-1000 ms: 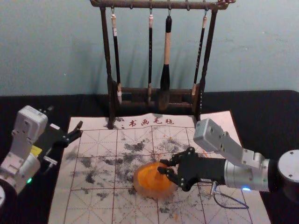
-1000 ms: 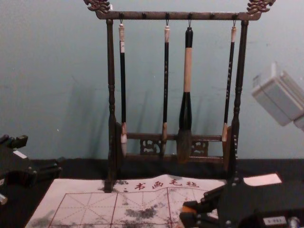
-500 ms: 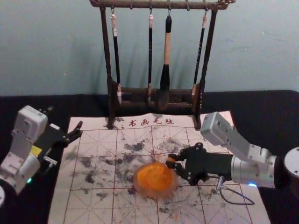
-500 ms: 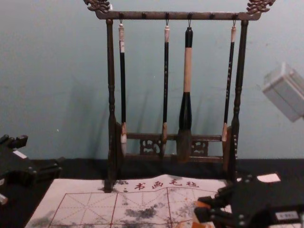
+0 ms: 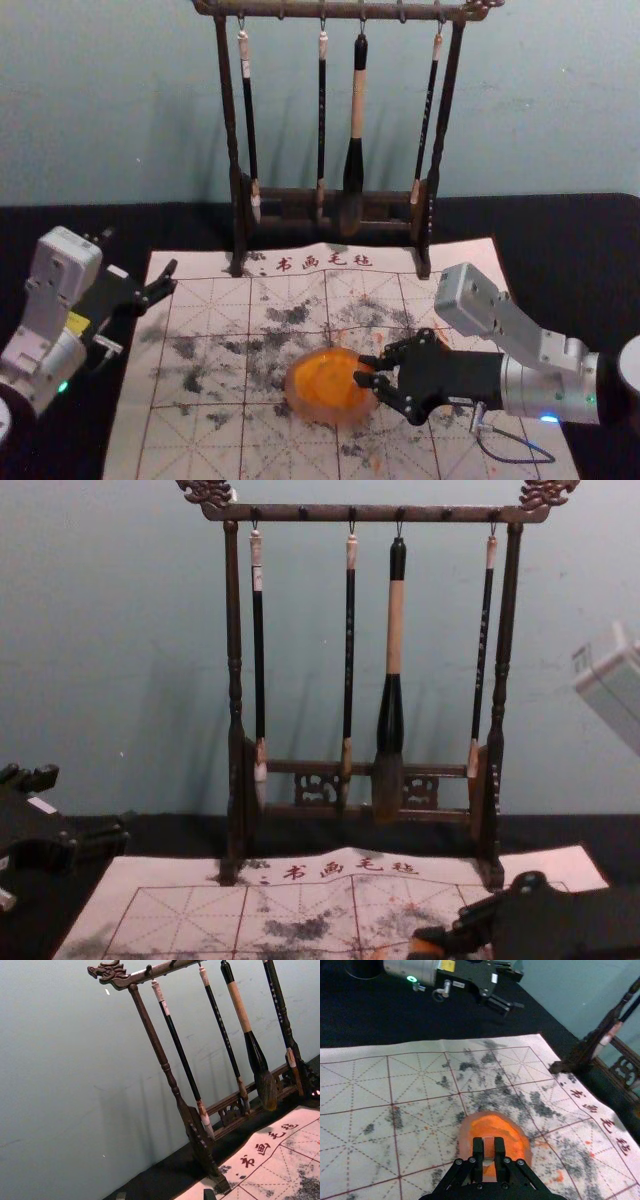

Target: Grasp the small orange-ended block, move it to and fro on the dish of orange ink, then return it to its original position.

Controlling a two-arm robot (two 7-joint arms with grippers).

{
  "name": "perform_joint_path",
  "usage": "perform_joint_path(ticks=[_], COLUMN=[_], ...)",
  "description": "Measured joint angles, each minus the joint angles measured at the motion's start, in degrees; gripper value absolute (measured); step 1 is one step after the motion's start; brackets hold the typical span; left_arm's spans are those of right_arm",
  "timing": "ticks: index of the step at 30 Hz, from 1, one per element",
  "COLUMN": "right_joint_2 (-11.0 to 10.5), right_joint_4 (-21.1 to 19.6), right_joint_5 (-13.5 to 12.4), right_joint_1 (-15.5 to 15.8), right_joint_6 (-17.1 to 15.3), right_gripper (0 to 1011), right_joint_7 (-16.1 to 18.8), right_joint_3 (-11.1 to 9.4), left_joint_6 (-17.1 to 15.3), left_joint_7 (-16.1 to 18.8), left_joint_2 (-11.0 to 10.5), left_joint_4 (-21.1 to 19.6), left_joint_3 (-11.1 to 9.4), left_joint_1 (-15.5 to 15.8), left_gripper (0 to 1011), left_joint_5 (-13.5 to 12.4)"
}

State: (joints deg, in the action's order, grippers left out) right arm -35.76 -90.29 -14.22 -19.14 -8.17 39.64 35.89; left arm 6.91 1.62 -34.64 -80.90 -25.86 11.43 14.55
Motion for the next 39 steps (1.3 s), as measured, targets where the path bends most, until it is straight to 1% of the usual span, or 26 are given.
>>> perform_joint_path(ticks=[7,20,23,33,39], right_joint_2=[0.4,2.3,2.9,4.5,4.9], right_joint_4=[0.0,1.8,2.7,5.4,6.3], right_joint_5=[0.1,1.1,1.4,1.7,1.7], right_joint_1=[-0.3,-2.4,-3.2,-5.0,-5.5], right_joint_6=[0.1,0.0,-0.1,-0.4,-0.5], right_gripper=[106,107,106,106,106], right_joint_7=[0.2,0.6,0.6,0.4,0.0], right_joint_3=[0.8,2.6,3.0,3.3,3.1], left_joint_6=[0.0,0.0,0.0,0.0,0.0], left_joint_7=[0.0,0.0,0.0,0.0,0.0], left_joint_2=[0.0,0.0,0.0,0.0,0.0], left_joint_4=[0.0,0.0,0.0,0.0,0.0], left_joint_3=[0.0,0.0,0.0,0.0,0.0], left_joint_1=[0.0,0.0,0.0,0.0,0.0], left_gripper=[1001,1001,1001,1001,1001], left_joint_5=[0.0,0.0,0.0,0.0,0.0])
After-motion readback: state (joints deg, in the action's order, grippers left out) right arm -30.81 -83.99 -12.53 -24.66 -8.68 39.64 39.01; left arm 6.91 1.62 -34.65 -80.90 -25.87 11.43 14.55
